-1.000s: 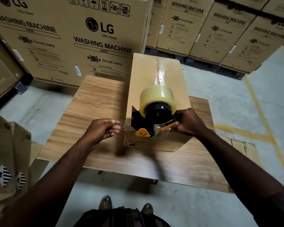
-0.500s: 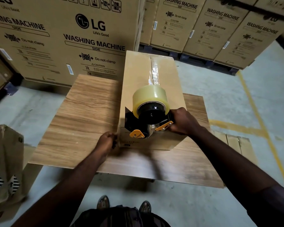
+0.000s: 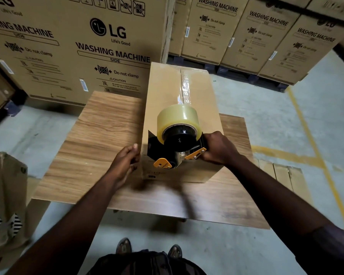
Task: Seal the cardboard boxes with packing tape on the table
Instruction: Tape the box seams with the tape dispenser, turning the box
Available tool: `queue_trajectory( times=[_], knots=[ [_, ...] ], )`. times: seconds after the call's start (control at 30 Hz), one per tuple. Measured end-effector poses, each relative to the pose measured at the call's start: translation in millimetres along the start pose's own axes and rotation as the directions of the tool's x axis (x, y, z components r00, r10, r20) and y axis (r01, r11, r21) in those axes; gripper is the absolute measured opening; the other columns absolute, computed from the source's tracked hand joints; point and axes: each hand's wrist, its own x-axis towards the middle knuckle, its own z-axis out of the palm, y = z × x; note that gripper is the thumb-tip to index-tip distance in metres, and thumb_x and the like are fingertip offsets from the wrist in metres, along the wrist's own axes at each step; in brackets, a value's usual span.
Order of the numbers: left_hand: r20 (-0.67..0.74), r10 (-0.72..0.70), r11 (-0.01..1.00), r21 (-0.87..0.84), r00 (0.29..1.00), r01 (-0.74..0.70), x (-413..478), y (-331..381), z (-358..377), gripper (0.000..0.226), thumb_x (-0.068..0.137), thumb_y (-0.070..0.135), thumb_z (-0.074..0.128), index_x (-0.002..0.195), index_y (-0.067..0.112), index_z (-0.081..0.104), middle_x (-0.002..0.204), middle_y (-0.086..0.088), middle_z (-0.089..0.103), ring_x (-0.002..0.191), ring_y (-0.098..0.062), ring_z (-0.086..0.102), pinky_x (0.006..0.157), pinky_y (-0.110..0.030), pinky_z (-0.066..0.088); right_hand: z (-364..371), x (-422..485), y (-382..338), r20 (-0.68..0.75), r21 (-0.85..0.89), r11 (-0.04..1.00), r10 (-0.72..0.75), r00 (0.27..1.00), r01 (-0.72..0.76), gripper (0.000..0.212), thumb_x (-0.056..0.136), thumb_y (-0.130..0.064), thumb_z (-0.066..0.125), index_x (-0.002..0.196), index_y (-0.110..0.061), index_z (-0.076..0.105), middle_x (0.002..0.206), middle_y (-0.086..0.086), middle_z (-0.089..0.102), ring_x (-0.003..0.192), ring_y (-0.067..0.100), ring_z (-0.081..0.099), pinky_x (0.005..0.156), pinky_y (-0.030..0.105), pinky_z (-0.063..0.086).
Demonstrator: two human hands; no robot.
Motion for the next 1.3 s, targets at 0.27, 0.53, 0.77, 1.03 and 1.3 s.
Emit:
queue_trajectory(
  times=[0.27,0.53,0.77,1.03,1.3],
  knots=[
    [0.050,-0.046,0.977,-0.207,0.998,0.055,3,20,-2,0.016,0.101,0.006,0.054,0.114,0.013,0.059,0.086,0.001,0.061,0.065,-0.002,0.060,0.058,-0.015,0.051,-2,0,0,0.011,0.053,0.998,-0.045,0.999,0.044,0.040,0.065,-0.060,0.052,0.079,-0.022,0.057,0.076,0.014,0.068,0.070,0.036,0.063,0.056,0.031,0.039],
    [-0.064,0.324,0.898,0.334,0.944,-0.286,-9,29,23,0.027,0.091,0.000,0.068,0.113,0.014,0.060,0.118,-0.011,0.065,0.104,-0.020,0.062,0.091,-0.032,0.052,-15,3,-2,0.206,0.180,0.984,-0.028,0.978,-0.010,0.034,0.066,-0.051,0.067,0.055,-0.027,0.046,0.053,-0.010,0.051,0.053,0.009,0.051,0.052,0.031,0.034],
    [-0.068,0.474,0.792,0.468,0.878,-0.392,-17,25,23,0.021,0.090,0.005,0.070,0.100,0.022,0.064,0.108,0.002,0.068,0.092,-0.014,0.064,0.081,-0.021,0.052,-9,-7,26,0.140,0.173,0.985,-0.018,0.990,-0.006,0.039,0.078,-0.043,0.082,0.057,-0.028,0.052,0.056,-0.008,0.056,0.057,0.016,0.056,0.054,0.033,0.041],
    [-0.015,0.661,0.548,0.693,0.751,-0.468,-23,24,30,0.023,0.087,0.003,0.070,0.096,0.024,0.070,0.108,0.003,0.068,0.094,-0.008,0.061,0.083,-0.025,0.050,-7,-46,107,0.087,0.255,0.965,0.037,0.996,-0.058,0.033,0.075,-0.049,0.064,0.079,-0.017,0.072,0.074,-0.001,0.071,0.074,0.018,0.068,0.067,0.040,0.056],
    [0.539,0.500,-0.059,0.802,0.678,-0.595,-47,-14,73,0.056,0.095,0.022,0.056,0.149,0.010,0.045,0.155,-0.007,0.044,0.144,-0.025,0.039,0.123,-0.044,0.014,5,-44,93,0.135,0.369,0.925,0.040,0.990,-0.088,0.037,0.055,-0.041,0.053,0.060,-0.007,0.066,0.057,0.006,0.065,0.055,0.022,0.061,0.057,0.040,0.048]
  ],
)
